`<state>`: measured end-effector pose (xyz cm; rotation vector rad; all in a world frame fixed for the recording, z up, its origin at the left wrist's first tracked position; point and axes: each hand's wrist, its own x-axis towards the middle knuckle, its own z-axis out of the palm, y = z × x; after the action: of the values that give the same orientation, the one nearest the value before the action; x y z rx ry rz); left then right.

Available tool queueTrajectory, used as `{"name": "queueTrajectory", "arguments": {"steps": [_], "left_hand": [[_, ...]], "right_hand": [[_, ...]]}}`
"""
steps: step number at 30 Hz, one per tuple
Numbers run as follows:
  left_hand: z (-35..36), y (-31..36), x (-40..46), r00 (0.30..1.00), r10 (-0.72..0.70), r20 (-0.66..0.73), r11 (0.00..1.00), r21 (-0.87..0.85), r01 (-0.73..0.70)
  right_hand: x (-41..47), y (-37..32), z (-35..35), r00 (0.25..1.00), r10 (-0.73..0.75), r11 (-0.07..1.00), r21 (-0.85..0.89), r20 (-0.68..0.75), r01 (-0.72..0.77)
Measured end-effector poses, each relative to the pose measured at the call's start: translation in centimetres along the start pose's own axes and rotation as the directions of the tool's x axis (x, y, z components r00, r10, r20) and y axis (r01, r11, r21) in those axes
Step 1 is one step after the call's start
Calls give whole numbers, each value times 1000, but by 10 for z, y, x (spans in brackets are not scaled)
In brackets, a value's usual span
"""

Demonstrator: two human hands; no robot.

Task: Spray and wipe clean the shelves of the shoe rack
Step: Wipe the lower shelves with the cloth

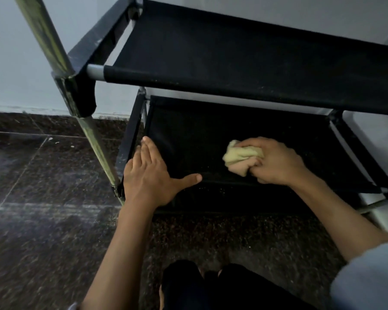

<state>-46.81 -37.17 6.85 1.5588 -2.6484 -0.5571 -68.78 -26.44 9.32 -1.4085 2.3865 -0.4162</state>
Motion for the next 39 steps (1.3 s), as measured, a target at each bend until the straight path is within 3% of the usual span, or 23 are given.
{"name": "queueTrajectory", "arguments": {"steps": [5, 7, 15, 20, 25, 29, 31, 35, 39], "left_hand": [[3, -1, 0, 999, 6, -38, 1000, -18, -7], [3, 0, -1, 999, 10, -42, 1000, -20, -11], [1, -2, -4, 999, 9, -37, 1000, -26, -10], [2, -2, -3, 999, 20, -39, 1000, -10, -20], [3, -3, -1, 998, 27, -50, 1000, 6, -26], [3, -6, 3, 999, 26, -24, 999, -35, -27], [4, -7, 4, 999, 34, -31, 997, -65, -36], [5, -4, 2, 999, 23, -40, 999, -41, -24], [3, -4, 0, 999, 9, -45, 1000, -30, -10]], "right_hand": [[15, -76, 29, 963, -267, 962, -52, 40, 269], [18, -81, 32, 958, -282, 959, -25, 53, 284], [-3, 45, -13, 997, 51, 978, 201, 56, -61], [-12, 73, -23, 982, 185, 977, 100, 47, -188], [6, -12, 8, 998, -54, 999, -6, 12, 54], [22, -98, 35, 946, -315, 946, -47, 80, 320], [26, -110, 41, 935, -341, 938, -34, 97, 346], [19, -79, 39, 959, -272, 962, 59, 77, 268], [14, -9, 12, 995, -62, 967, 251, 83, 40]]}}
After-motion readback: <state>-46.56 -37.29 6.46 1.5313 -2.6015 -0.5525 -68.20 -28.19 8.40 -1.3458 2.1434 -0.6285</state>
